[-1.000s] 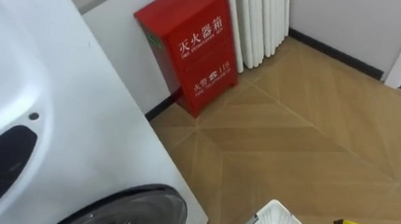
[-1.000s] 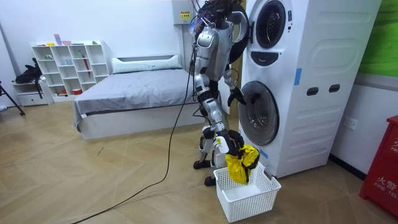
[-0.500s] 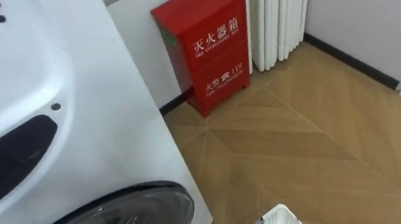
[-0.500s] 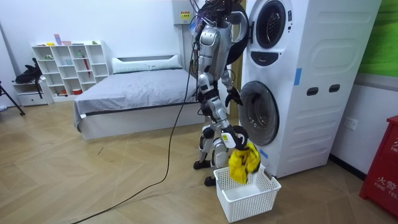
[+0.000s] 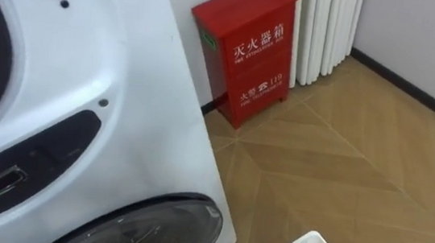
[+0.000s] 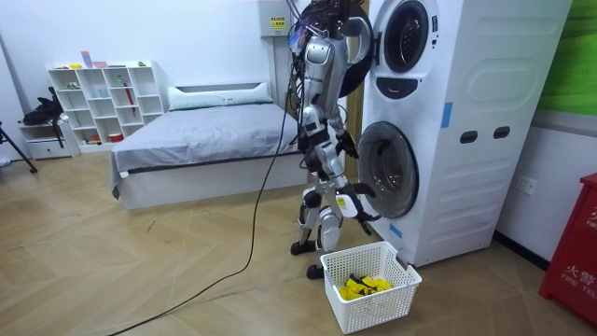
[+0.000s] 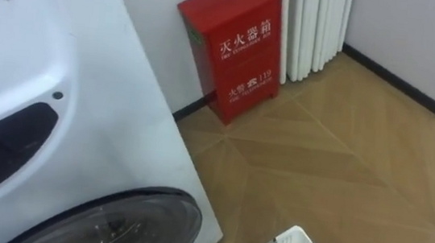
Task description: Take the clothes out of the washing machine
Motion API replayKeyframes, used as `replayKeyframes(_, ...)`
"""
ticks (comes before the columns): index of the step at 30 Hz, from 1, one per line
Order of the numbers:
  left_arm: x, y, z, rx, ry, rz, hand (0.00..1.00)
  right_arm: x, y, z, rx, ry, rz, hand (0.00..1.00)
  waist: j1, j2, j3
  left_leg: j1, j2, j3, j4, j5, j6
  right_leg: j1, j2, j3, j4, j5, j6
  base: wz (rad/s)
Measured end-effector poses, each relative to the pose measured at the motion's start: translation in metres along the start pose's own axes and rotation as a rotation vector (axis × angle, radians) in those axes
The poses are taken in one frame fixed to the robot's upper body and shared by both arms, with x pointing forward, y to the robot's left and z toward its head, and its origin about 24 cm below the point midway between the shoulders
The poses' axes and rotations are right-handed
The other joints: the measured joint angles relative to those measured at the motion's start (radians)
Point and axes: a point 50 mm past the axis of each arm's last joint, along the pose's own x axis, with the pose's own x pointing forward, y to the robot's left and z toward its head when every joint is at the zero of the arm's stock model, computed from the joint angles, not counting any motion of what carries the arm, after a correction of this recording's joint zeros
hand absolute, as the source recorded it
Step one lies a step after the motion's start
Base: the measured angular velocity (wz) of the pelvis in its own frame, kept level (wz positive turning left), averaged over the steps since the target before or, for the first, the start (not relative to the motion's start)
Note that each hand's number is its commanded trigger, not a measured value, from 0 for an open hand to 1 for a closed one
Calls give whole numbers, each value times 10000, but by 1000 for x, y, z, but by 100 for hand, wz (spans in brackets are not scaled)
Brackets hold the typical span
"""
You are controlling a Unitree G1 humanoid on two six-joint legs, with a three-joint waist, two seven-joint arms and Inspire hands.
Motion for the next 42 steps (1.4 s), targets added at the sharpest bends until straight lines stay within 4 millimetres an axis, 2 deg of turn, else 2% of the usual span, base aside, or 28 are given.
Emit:
replayKeyframes(2, 0, 0, 1, -24, -35, 21, 0, -3, -7, -8, 26, 282, -73, 0, -7, -35, -10, 131, 38, -119, -2, 0, 0, 241, -21, -144, -127, -10, -17, 17)
replayKeyframes(6, 0, 0, 0, -108, 19, 20, 0, -4, -10, -13, 115, 421, -149, 0, 56, -47, -12, 217, 67, -122, 0, 0, 0, 396, -19, -199, -254, -9, -19, 3)
replayKeyframes(11, 0, 1, -2, -260, 84, 50, 0, -10, -22, -24, -23, 806, -332, 0, 161, -138, -103, 266, 101, -310, -8, 0, -1, 560, -31, -383, -330, -11, -46, 12)
replayKeyframes(15, -3, -1, -10, -358, 259, 40, 0, -21, -42, -42, -47, 1347, -849, 0, 183, -328, -70, 694, 174, -432, -57, 3, -5, 1168, -28, -593, -610, -70, -128, 17)
replayKeyframes(16, -5, -1, -16, -507, 426, 79, 0, -24, -47, -47, -143, 1509, -957, 0, 199, -433, -114, 796, 176, -449, -50, 3, -6, 1283, -36, -666, -595, -123, -140, 8)
replayKeyframes(18, -8, 0, -25, -765, 725, 189, 0, -30, -56, -57, -165, 1863, -1191, 0, 198, -615, -116, 1018, 200, -524, -53, 2, -6, 1547, -36, -716, -650, -156, -174, 14)
replayKeyframes(20, -10, 4, -33, -1087, 1022, 435, 0, -40, -69, -75, -44, 2621, -1694, 0, 226, -917, -108, 1269, 236, -793, -55, 6, -14, 1905, -32, -855, -842, -198, -209, 22)
replayKeyframes(25, -11, 7, -43, -1438, 1542, 702, 0, -55, -79, -100, 42, 3936, -2151, 0, 483, -1379, -147, 1478, 307, -1262, -69, 1, -22, 2511, -56, -1289, -1350, -124, -237, 27)
replayKeyframes(26, -11, 9, -43, -1538, 1640, 793, 0, -57, -79, -106, 116, 4259, -2228, 0, 484, -1512, -122, 1589, 314, -1368, -83, 1, -22, 2743, -80, -1442, -1499, -117, -237, 41)
replayKeyframes(28, -9, 11, -42, -1676, 1763, 908, 0, -60, -76, -114, 236, 4634, -2261, 0, 526, -1678, -156, 1638, 314, -1566, -115, 2, -23, 2935, -95, -1616, -1661, -115, -228, 36)
replayKeyframes(29, -10, 10, -44, -1730, 1899, 904, 0, -60, -72, -118, 270, 4840, -2207, 0, 718, -1760, -152, 1702, 316, -1602, -181, 2, -23, 2981, -98, -1678, -1681, -103, -223, 13)
replayKeyframes(30, -10, 10, -44, -1817, 1964, 923, 0, -60, -68, -121, 195, 5059, -2097, 0, 883, -1844, -114, 1785, 314, -1643, -213, 2, -23, 3100, -110, -1734, -1756, -93, -223, 9)
replayKeyframes(31, -10, 10, -44, -1863, 1998, 926, 0, -61, -67, -123, 121, 5147, -2041, 0, 943, -1863, -137, 1789, 314, -1666, -214, 1, -23, 3158, -118, -1789, -1840, -76, -217, 18)
replayKeyframes(34, -10, 8, -45, -2103, 2145, 961, 0, -60, -61, -126, -73, 5374, -1840, 0, 1107, -1952, -126, 1793, 292, -1839, -234, -1, -26, 3372, -170, -2033, -2111, -41, -178, 26)
replayKeyframes(39, -12, 14, -53, -2495, 2519, 1267, 0, -54, -46, -125, -1636, 5598, -959, 0, 1646, -2112, -133, 1797, 281, -2077, -241, -3, -30, 3665, -195, -2324, -2368, -26, -176, 18)
replayKeyframes(42, -13, 14, -55, -2546, 2638, 1316, 0, -49, -39, -122, -2277, 5573, -593, 0, 1846, -2210, -69, 1801, 301, -2174, -237, -4, -31, 3795, -184, -2419, -2419, -28, -186, 11)
